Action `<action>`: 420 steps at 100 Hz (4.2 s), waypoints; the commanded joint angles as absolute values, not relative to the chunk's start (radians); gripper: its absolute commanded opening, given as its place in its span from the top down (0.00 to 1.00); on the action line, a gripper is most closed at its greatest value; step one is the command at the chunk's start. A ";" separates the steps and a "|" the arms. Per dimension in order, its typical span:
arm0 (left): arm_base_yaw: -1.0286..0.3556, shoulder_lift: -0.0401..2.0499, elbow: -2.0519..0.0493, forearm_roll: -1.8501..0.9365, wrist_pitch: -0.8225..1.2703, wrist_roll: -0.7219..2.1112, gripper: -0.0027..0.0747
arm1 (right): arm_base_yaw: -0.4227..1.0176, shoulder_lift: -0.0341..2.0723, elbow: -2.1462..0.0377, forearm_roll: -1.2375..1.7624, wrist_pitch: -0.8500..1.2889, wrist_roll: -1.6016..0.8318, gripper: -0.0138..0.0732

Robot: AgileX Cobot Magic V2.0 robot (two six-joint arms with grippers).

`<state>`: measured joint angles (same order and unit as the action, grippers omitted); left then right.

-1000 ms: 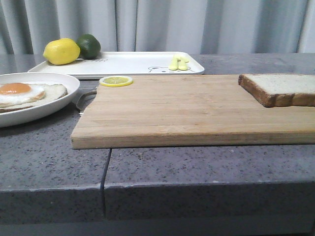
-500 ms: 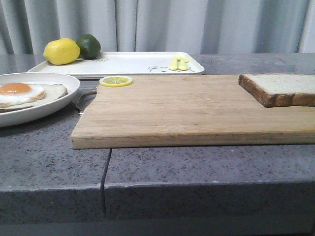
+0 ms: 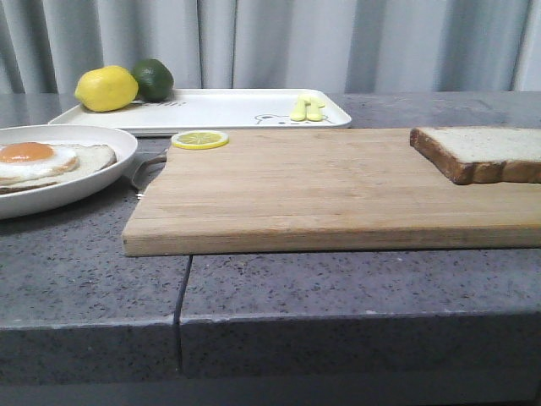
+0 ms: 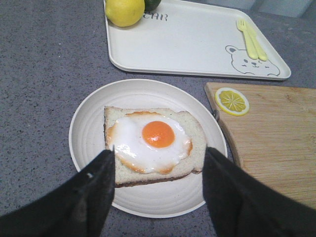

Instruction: Place bread and move sandwich to tray

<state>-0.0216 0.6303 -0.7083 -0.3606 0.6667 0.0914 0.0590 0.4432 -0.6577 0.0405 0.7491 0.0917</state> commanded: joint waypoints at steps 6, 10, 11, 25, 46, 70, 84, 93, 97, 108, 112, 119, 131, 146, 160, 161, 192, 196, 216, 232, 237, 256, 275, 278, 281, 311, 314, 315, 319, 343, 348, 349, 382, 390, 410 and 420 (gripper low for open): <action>-0.019 0.636 -0.744 -0.386 0.606 0.085 0.42 | 0.054 0.457 -0.690 0.040 0.675 0.084 0.30; -0.019 0.636 -0.744 -0.386 0.606 0.085 0.42 | 0.054 0.457 -0.690 0.040 0.674 0.084 0.30; -0.019 0.636 -0.744 -0.386 0.606 0.085 0.42 | 0.054 0.457 -0.690 0.040 0.674 0.084 0.30; -0.019 0.636 -0.744 -0.386 0.606 0.085 0.42 | 0.054 0.457 -0.690 0.040 0.662 0.084 0.30; -0.019 0.636 -0.744 -0.386 0.606 0.085 0.42 | 0.054 0.457 -0.688 0.040 0.660 0.084 0.30; -0.019 0.636 -0.744 -0.386 0.606 0.085 0.42 | 0.054 0.457 -0.688 0.040 0.662 0.084 0.30; -0.019 0.636 -0.744 -0.386 0.606 0.085 0.42 | 0.054 0.457 -0.688 0.040 0.662 0.084 0.30; -0.019 0.636 -0.744 -0.386 0.606 0.085 0.42 | 0.054 0.457 -0.688 0.042 0.660 0.084 0.30; -0.019 0.636 -0.744 -0.386 0.606 0.085 0.42 | 0.054 0.457 -0.688 0.054 0.658 0.084 0.30; -0.019 0.636 -0.744 -0.386 0.606 0.085 0.42 | 0.048 0.457 -0.688 0.125 0.648 0.064 0.30; -0.019 0.636 -0.744 -0.386 0.606 0.085 0.42 | 0.046 0.457 -0.688 0.148 0.644 0.031 0.30; -0.019 0.636 -0.744 -0.386 0.606 0.085 0.42 | 0.035 0.469 -0.688 0.187 0.637 -0.023 0.31; -0.019 0.636 -0.744 -0.386 0.606 0.085 0.42 | -0.016 0.523 -0.688 0.293 0.637 -0.105 0.31; -0.019 0.636 -0.744 -0.386 0.606 0.085 0.42 | -0.105 0.616 -0.688 0.494 0.634 -0.266 0.31; -0.019 0.636 -0.744 -0.386 0.606 0.085 0.42 | -0.215 0.694 -0.688 0.718 0.630 -0.450 0.31; -0.019 0.636 -0.744 -0.386 0.606 0.085 0.42 | -0.215 0.698 -0.688 0.729 0.630 -0.458 0.31; -0.019 0.636 -0.744 -0.386 0.606 0.085 0.42 | -0.368 0.862 -0.688 0.993 0.639 -0.620 0.31; -0.019 0.636 -0.744 -0.386 0.606 0.085 0.42 | -0.387 0.882 -0.688 1.013 0.644 -0.636 0.31; -0.019 0.636 -0.744 -0.386 0.606 0.085 0.42 | -0.455 0.957 -0.688 1.137 0.661 -0.711 0.31; -0.019 0.636 -0.744 -0.386 0.606 0.085 0.42 | -0.466 1.017 -0.688 1.208 0.692 -0.770 0.31; -0.019 0.636 -0.744 -0.386 0.606 0.085 0.42 | -0.466 1.036 -0.688 1.215 0.699 -0.776 0.31; -0.019 0.636 -0.744 -0.386 0.606 0.085 0.42 | -0.466 1.099 -0.687 1.216 0.698 -0.785 0.31; -0.019 0.636 -0.744 -0.386 0.606 0.085 0.42 | -0.466 1.166 -0.686 1.236 0.709 -0.817 0.31; -0.019 0.636 -0.744 -0.386 0.606 0.085 0.42 | -0.466 1.177 -0.686 1.239 0.709 -0.820 0.31; -0.019 0.636 -0.744 -0.386 0.606 0.085 0.42 | -0.466 1.186 -0.686 1.242 0.710 -0.825 0.31; -0.019 0.636 -0.744 -0.386 0.606 0.085 0.42 | -0.466 1.251 -0.686 1.272 0.717 -0.872 0.31; -0.019 0.636 -0.744 -0.386 0.606 0.085 0.42 | -0.465 1.256 -0.686 1.282 0.721 -0.880 0.31; -0.019 0.636 -0.744 -0.386 0.606 0.085 0.42 | -0.465 1.259 -0.686 1.287 0.722 -0.882 0.31; -0.019 0.636 -0.744 -0.386 0.606 0.085 0.42 | -0.465 1.267 -0.686 1.296 0.727 -0.893 0.31; -0.019 0.636 -0.744 -0.386 0.606 0.085 0.42 | -0.465 1.315 -0.686 1.304 0.740 -0.914 0.31; -0.019 0.636 -0.744 -0.386 0.606 0.085 0.42 | -0.465 1.321 -0.686 1.303 0.740 -0.918 0.31; -0.019 0.636 -0.744 -0.386 0.606 0.085 0.42 | -0.465 1.321 -0.686 1.303 0.741 -0.919 0.31; -0.019 0.636 -0.744 -0.386 0.606 0.085 0.42 | -0.465 1.325 -0.686 1.309 0.746 -0.923 0.31; -0.019 0.636 -0.744 -0.386 0.606 0.085 0.42 | -0.465 1.325 -0.686 1.337 0.755 -0.939 0.31; -0.019 0.636 -0.744 -0.386 0.606 0.085 0.42 | -0.465 1.341 -0.686 1.386 0.786 -0.966 0.31; -0.019 0.636 -0.744 -0.386 0.606 0.085 0.42 | -0.465 1.352 -0.686 1.387 0.795 -0.966 0.31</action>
<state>-0.0216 0.6303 -0.7083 -0.3606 0.6674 0.0914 -0.4600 1.3630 -0.6577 1.3365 0.7539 -0.9497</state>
